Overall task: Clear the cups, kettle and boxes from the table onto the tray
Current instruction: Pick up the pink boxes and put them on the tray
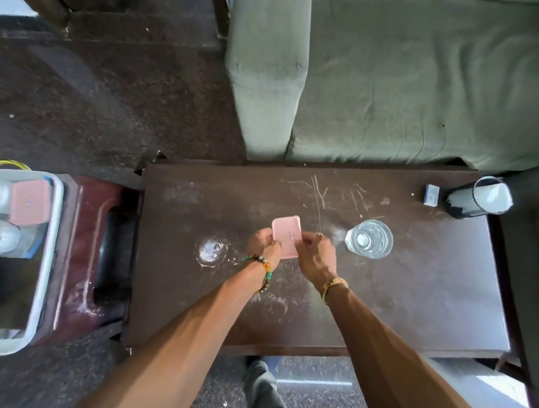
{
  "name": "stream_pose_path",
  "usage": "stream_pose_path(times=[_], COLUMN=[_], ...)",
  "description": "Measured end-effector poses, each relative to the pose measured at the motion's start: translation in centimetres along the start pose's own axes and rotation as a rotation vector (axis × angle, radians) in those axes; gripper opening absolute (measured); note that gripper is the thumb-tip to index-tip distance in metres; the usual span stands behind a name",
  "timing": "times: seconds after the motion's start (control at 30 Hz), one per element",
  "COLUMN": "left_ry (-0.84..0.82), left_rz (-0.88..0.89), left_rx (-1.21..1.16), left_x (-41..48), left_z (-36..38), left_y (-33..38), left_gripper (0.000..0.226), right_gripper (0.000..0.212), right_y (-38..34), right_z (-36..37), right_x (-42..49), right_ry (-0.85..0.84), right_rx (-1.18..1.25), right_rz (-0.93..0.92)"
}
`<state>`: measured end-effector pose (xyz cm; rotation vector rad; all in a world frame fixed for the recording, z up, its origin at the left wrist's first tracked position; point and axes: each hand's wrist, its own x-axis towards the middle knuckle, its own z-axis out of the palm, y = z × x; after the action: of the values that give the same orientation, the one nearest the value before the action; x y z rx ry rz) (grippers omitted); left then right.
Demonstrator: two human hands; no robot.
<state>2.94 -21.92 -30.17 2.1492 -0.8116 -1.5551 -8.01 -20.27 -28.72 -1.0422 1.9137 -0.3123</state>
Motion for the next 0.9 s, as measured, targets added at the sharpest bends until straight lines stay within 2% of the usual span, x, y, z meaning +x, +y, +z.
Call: stream_pose_path(times=[0.2,0.47,0.6,0.77,0.9], left_ry=[0.051,0.122,0.174,0.205,0.192], left_rz=[0.079,0.146,0.171,0.136,0.181], left_rx=[0.065,-0.141,-0.171,-0.243,-0.148], left_x=[-5.6,-12.5,-14.9,-17.6,-19.3], left_z=[-8.0,-21.4,-28.5,-37.2,-44.1], left_y=[2.4,6.9,5.3,0.2,-3.7], left_gripper=[0.031,0.041,0.039,0.038,0.039], right_gripper=[0.02,0.022,0.025,0.025,0.027], right_y=[-5.6,-17.9,-22.0,-24.6,-25.6], right_z=[-0.6,-0.5,3.4,11.4,17.2], right_x=[-6.3,-14.4,-19.0,-25.2,-29.6], right_ry=[-0.055,-0.06,-0.081,-0.162,-0.176], right_rx=[0.004,0.024,-0.003,-0.065,-0.018], right_rz=[-0.086,-0.288,-0.364,-0.366,-0.35])
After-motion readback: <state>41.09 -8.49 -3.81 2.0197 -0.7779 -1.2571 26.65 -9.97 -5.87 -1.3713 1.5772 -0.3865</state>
